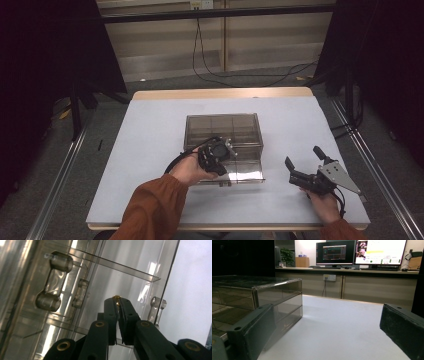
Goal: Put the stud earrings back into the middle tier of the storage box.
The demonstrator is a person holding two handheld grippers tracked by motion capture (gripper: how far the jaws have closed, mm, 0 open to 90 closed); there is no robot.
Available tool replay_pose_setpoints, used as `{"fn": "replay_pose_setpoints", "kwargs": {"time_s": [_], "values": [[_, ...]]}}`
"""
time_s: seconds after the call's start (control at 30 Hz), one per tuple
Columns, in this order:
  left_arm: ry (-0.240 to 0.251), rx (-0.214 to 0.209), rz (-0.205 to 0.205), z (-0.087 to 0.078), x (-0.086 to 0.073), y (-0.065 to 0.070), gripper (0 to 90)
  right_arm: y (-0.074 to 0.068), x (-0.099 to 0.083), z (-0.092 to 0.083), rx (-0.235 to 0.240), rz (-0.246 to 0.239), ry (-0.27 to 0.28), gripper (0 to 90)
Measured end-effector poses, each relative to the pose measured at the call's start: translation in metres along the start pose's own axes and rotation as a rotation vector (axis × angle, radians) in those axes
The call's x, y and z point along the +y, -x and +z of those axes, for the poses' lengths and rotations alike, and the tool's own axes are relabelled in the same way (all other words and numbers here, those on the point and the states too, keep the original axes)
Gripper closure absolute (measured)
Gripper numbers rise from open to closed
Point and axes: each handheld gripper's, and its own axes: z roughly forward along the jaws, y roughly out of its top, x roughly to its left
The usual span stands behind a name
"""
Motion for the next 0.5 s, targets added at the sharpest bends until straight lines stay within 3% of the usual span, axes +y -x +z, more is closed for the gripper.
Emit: {"fn": "replay_pose_setpoints", "kwargs": {"time_s": [0.03, 0.23, 0.5], "values": [[-0.015, 0.002, 0.016, -0.0006, 0.0014, -0.0009, 85.3, 0.0001, 0.0, 0.0, 0.001, -0.003, 0.001, 0.1], [-0.016, 0.01, 0.014, -0.0007, 0.0031, -0.0017, 83.5, 0.0001, 0.0, 0.0001, 0.0, -0.002, 0.001, 0.2], [0.027, 0.014, 0.007, -0.0079, 0.0014, -0.0012, 82.3, 0.0001, 0.0, 0.0, 0.0, -0.003, 0.002, 0.2]]}}
